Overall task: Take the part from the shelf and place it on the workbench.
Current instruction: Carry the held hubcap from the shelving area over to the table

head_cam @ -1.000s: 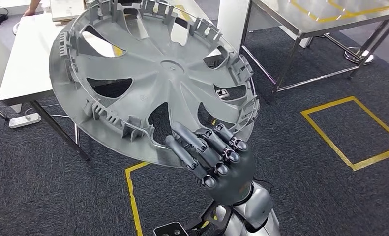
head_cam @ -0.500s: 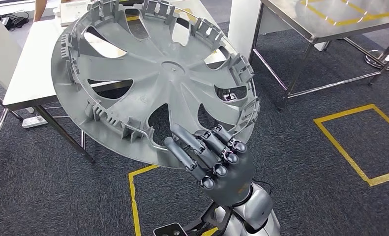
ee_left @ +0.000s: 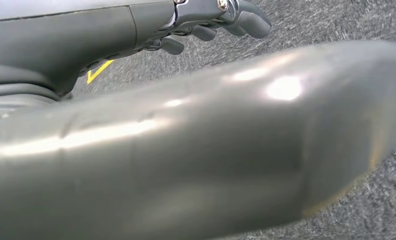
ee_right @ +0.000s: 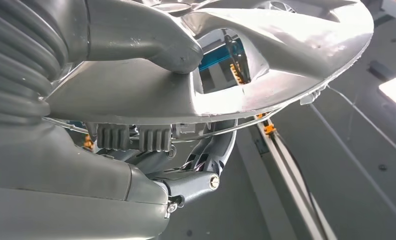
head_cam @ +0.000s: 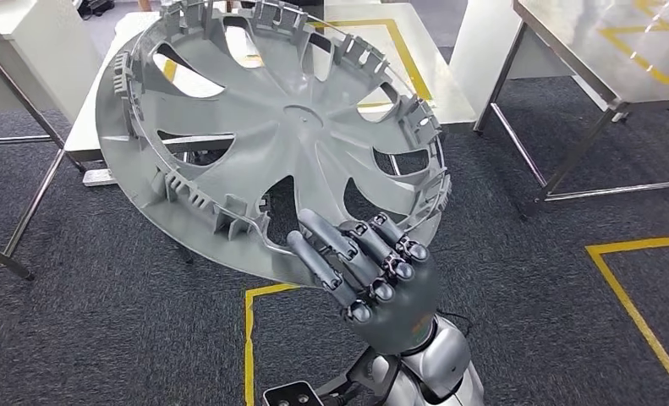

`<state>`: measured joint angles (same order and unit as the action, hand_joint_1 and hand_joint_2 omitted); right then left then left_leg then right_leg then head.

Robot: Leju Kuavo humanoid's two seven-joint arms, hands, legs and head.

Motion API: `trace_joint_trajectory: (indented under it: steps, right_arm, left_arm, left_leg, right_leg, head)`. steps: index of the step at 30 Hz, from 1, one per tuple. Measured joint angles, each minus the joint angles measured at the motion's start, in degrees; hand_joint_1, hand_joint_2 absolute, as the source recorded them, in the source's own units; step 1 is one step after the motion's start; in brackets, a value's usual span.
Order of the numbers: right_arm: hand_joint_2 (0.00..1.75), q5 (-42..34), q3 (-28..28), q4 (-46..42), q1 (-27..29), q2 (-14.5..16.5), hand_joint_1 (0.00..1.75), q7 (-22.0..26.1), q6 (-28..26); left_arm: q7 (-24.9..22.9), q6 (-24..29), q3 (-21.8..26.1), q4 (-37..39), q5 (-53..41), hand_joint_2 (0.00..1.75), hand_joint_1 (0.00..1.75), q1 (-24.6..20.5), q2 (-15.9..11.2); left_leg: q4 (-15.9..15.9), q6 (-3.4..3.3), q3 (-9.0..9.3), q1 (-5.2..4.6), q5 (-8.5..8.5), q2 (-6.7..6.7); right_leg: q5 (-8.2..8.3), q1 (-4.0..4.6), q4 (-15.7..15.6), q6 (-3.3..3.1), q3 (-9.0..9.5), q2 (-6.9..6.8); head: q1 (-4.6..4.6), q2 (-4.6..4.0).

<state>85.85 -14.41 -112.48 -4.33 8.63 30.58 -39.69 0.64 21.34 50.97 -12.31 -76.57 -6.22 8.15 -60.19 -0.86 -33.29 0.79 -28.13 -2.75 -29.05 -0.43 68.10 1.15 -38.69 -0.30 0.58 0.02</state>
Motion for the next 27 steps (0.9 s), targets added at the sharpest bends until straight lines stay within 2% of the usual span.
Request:
trace_joint_trajectory:
  steps: [1,2,3,5,7,8,9,11,12,13,14,15,16,17,18,21,22,23,24,26,27]
  right_arm:
    - [1.75,-0.4,-0.1,0.0,0.0,-0.1,1.75,0.0,0.0]
    - [1.75,-0.7,-0.3,0.0,-0.1,-0.2,1.75,0.2,0.0]
    - [1.75,-1.1,-0.5,0.0,-0.2,-0.3,1.75,0.3,0.0]
    - [1.75,-1.4,-0.8,0.0,-0.6,-0.4,1.75,0.8,0.0]
    - [1.75,-1.7,-1.0,0.0,-0.9,-0.5,1.75,1.1,0.0]
    - [1.75,-1.8,-1.0,0.0,-1.1,-0.5,1.75,1.3,0.0]
    - [1.75,-1.8,-1.0,0.0,-1.3,-0.5,1.75,1.4,0.0]
    - [1.75,-1.9,-1.0,0.1,-1.6,-0.5,1.75,1.8,0.0]
    - [1.75,-1.8,-1.0,0.1,-1.6,-0.5,1.75,1.9,0.0]
    - [1.75,-1.8,-1.0,0.1,-1.6,-0.5,1.75,2.0,0.0]
    - [1.75,-1.7,-1.0,0.2,-1.5,-0.5,1.75,1.9,0.0]
    - [1.75,-1.6,-1.0,0.2,-1.5,-0.5,1.75,1.9,0.0]
    - [1.75,-1.5,-1.0,0.2,-1.4,-0.5,1.75,1.8,0.0]
    - [1.75,-1.5,-1.0,0.2,-1.4,-0.5,1.75,1.7,0.0]
    - [1.75,-1.5,-1.0,0.2,-1.3,-0.5,1.75,1.7,0.0]
    - [1.75,-2.1,-1.0,0.2,-0.8,-0.5,1.75,2.2,0.0]
    - [1.75,-2.6,-1.0,0.1,-0.5,-0.5,1.75,2.7,0.0]
    - [1.75,-3.0,-0.9,0.1,-0.3,-0.5,1.75,3.3,0.0]
    - [1.75,-3.4,-0.9,0.1,0.0,-0.4,1.75,4.0,0.0]
    - [1.75,-3.8,-0.9,0.0,0.5,-0.4,1.75,5.0,0.0]
    - [1.75,-3.9,-0.8,0.0,0.8,-0.4,1.75,5.2,0.0]
  left_arm:
    - [0.0,0.0,0.0,0.0,-0.1,0.0,0.0,0.0,0.0]
    - [-0.1,-0.1,0.0,0.0,-0.1,0.0,0.0,-0.1,0.0]
    - [-0.3,-0.1,0.0,0.0,-0.1,0.0,0.0,-0.2,0.0]
    - [-0.5,-0.3,0.0,0.0,-0.2,0.0,0.0,-0.3,-0.1]
    - [-0.6,-0.4,0.0,-0.1,-0.3,0.0,0.0,-0.5,-0.1]
    - [-0.7,-0.4,0.0,-0.1,-0.4,0.0,0.0,-0.6,-0.2]
    - [-0.7,-0.5,0.0,-0.1,-0.5,0.0,0.0,-0.7,-0.2]
    - [-0.9,-0.5,-0.1,-0.1,-0.6,0.0,0.0,-0.8,-0.2]
    - [-0.9,-0.5,-0.1,-0.1,-0.7,0.0,0.0,-0.7,-0.2]
    - [-1.0,-0.5,-0.2,-0.1,-0.8,0.0,0.0,-0.7,-0.2]
    - [-1.0,-0.5,-0.2,-0.1,-0.8,0.0,0.0,-0.6,-0.3]
    - [-1.0,-0.5,-0.2,-0.1,-0.9,0.0,0.0,-0.6,-0.3]
    - [-1.0,-0.5,-0.2,-0.1,-0.9,0.0,0.0,-0.7,-0.4]
    - [-0.9,-0.5,-0.2,-0.1,-0.9,0.0,0.0,-0.7,-0.4]
    - [-0.9,-0.5,-0.3,-0.1,-0.9,0.0,0.0,-0.8,-0.4]
    - [-0.8,-0.6,-0.3,0.0,-1.0,0.0,0.0,-0.7,-0.4]
    - [-0.8,-0.7,-0.3,-0.1,-1.1,0.0,0.0,-0.7,-0.5]
    - [-0.8,-0.7,-0.3,-0.1,-1.1,0.0,0.0,-0.7,-0.5]
    - [-0.8,-0.8,-0.3,-0.1,-1.2,0.0,0.0,-0.7,-0.5]
    - [-0.8,-1.0,-0.3,-0.1,-1.3,0.0,0.0,-0.7,-0.5]
    - [-0.8,-1.0,-0.3,-0.1,-1.4,0.0,0.0,-0.7,-0.5]
  left_leg:
    - [-0.1,0.29,0.46,-0.04,-0.43,-0.25]
    - [-0.1,0.63,0.66,-0.05,-0.72,-0.4]
    - [0.0,1.0,0.7,-0.03,-0.92,-0.43]
    - [0.3,1.8,0.95,0.08,-1.16,-0.44]
    - [-0.4,2.46,0.86,0.14,-1.77,0.41]
    - [-2.2,2.72,0.02,0.15,-2.61,1.02]
    - [-5.3,2.9,-1.71,0.18,-3.78,1.65]
    - [-12.7,3.17,-6.29,0.2,-6.03,2.14]
    - [-15.0,3.24,-8.02,0.22,-6.03,2.2]
    - [-15.3,3.25,-8.73,0.22,-4.9,2.23]
    - [-13.3,3.21,-8.33,0.23,-2.7,2.31]
    - [-9.6,3.13,-7.03,0.24,0.02,2.47]
    - [-5.8,3.02,-5.47,0.14,1.87,2.68]
    - [-2.7,2.64,-4.03,0.08,2.9,2.83]
    - [-0.9,2.19,-3.12,0.0,3.01,2.94]
    - [-0.2,0.63,-2.31,0.02,1.91,2.65]
    - [-0.1,0.23,-1.98,0.08,1.66,2.51]
    - [-0.1,-0.13,-1.58,0.13,1.39,2.39]
    - [0.0,-0.38,-1.22,0.13,1.04,2.32]
    - [0.0,-0.6,-0.48,0.06,0.16,2.19]
    - [0.0,-0.6,0.02,0.01,-0.31,2.09]
  right_leg:
    - [2.24,0.01,-3.7,-0.11,1.14,0.13]
    - [3.42,0.12,-6.3,-0.31,2.0,0.29]
    - [3.69,0.28,-7.6,-0.54,2.42,0.48]
    - [3.21,0.49,-8.2,-1.19,2.78,0.73]
    - [3.01,0.3,-8.9,-1.97,3.55,0.67]
    - [2.87,0.19,-9.1,-2.35,4.04,0.54]
    - [2.64,0.15,-9.3,-2.66,4.5,0.38]
    - [1.95,0.18,-9.3,-2.97,5.23,0.14]
    - [1.56,0.19,-9.3,-2.98,5.68,0.09]
    - [1.12,0.18,-9.3,-2.93,6.2,0.07]
    - [0.65,0.14,-9.2,-2.8,6.82,0.07]
    - [0.13,0.1,-9.2,-2.6,7.49,0.06]
    - [-0.46,0.2,-9.1,-2.3,7.98,0.03]
    - [-1.03,0.31,-9.0,-1.96,8.33,0.02]
    - [-1.47,0.43,-9.1,-1.61,8.56,-0.01]
    - [-1.9,0.56,-8.8,-0.8,9.16,-0.03]
    - [-2.09,0.52,-7.5,-0.62,8.85,0.02]
    - [-2.68,0.44,-5.4,-0.45,7.71,0.05]
    - [-3.64,0.39,-2.1,-0.25,5.78,0.1]
    - [-6.15,0.36,5.2,0.22,0.64,0.15]
    - [-6.94,0.37,7.5,0.28,-1.45,0.16]
  head:
    - [-0.05,0.0]
    - [-0.1,0.0]
    - [-0.18,0.0]
    - [-0.28,0.0]
    - [-0.39,0.0]
    - [-0.48,0.0]
    - [-0.56,0.0]
    - [-0.63,0.0]
    - [-0.64,0.0]
    - [-0.64,0.0]
    - [-0.65,0.0]
    - [-0.65,0.0]
    - [-0.66,0.0]
    - [-0.71,0.0]
    - [-0.73,0.0]
    - [-0.67,0.0]
    - [-0.62,0.0]
    - [-0.57,0.0]
    - [-0.5,0.0]
    - [-0.44,0.0]
    - [-0.44,0.0]
